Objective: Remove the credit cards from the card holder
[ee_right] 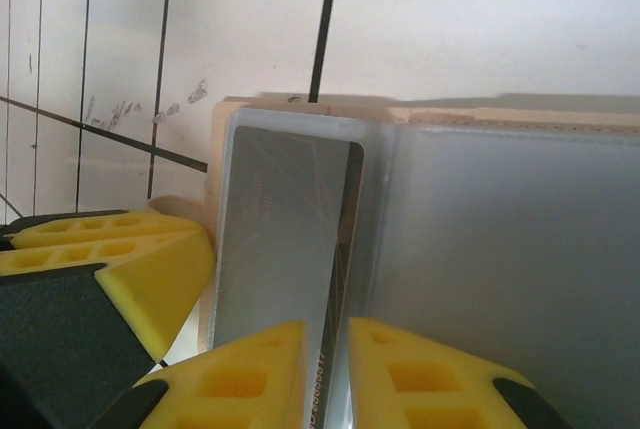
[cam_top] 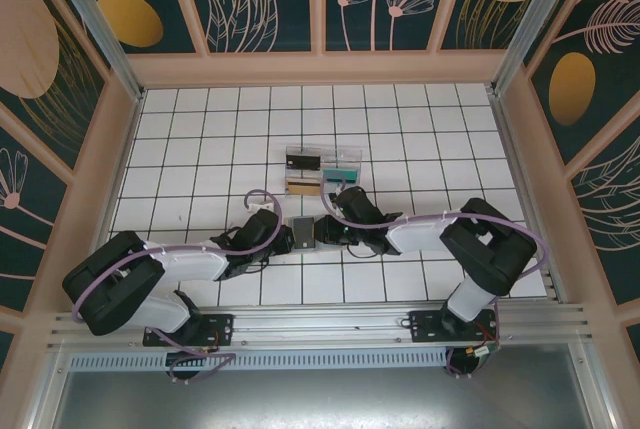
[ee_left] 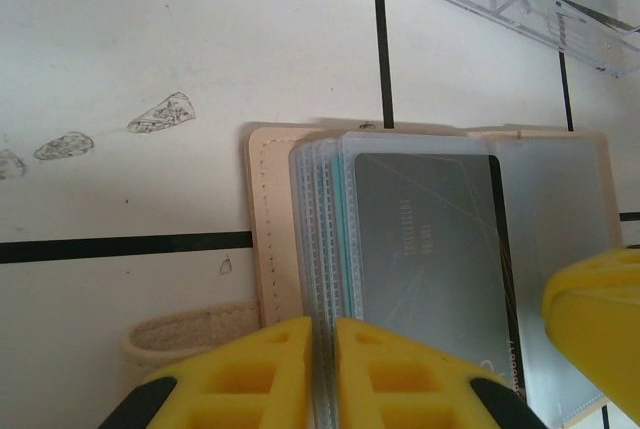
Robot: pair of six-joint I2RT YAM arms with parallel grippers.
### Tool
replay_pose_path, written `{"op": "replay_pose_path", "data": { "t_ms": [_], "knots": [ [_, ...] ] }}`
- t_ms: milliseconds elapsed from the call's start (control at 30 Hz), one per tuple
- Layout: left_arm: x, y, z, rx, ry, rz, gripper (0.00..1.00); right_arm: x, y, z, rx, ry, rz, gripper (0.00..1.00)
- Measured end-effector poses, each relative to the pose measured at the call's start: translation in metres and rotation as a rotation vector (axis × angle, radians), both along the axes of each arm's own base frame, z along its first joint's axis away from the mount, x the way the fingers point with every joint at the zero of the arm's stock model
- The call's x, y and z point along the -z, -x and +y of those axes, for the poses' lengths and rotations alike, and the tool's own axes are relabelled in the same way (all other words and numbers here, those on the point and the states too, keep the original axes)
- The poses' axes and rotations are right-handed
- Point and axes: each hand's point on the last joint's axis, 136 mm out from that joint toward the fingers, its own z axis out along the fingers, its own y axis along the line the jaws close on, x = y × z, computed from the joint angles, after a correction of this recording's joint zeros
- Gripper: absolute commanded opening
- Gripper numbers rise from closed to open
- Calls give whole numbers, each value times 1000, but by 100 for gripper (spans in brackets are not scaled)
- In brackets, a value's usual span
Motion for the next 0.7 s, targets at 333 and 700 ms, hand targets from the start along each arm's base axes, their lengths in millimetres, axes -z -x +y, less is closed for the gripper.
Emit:
{"op": "replay_pose_path", "data": {
  "t_ms": [333, 700],
  "knots": [
    [0, 0, -1, 3, 5, 0, 13, 5, 1, 4, -13, -28, 29, 19],
    [0, 0, -2, 6, 9, 0, 12, 5, 1, 6, -9, -46, 57, 4]
  ]
}}
